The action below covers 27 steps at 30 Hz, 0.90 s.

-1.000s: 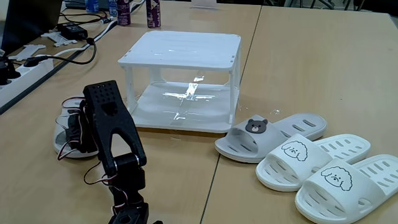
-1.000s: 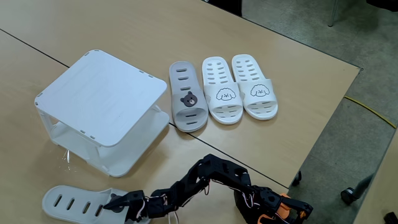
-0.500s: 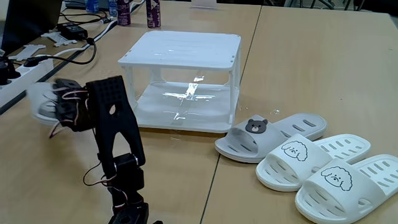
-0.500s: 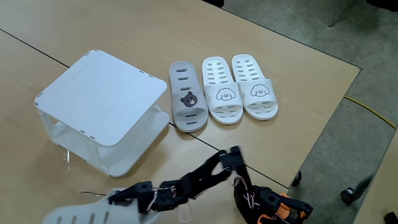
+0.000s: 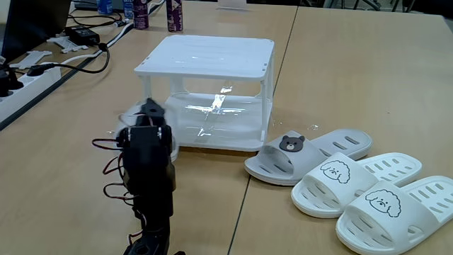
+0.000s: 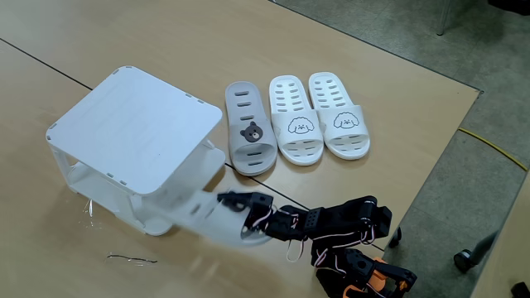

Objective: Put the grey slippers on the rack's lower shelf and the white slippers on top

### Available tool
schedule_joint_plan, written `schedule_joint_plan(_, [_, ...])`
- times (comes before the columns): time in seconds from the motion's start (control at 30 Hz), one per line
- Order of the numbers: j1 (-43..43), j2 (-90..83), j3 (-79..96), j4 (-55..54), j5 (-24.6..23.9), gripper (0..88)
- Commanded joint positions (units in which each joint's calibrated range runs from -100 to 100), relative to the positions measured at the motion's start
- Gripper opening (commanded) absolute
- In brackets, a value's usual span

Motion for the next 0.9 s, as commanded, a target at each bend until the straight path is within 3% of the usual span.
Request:
schedule_joint_plan(0.0, [3.4,-3.2,0.7,-0.9,0.4,0.8])
schedule_joint_plan(0.6, [3.2,44.6,-47.6,-0.9,0.4,0.8])
schedule_joint_plan(0.87, [3.4,68.8,-80.3,-0.3,0.4,0.8])
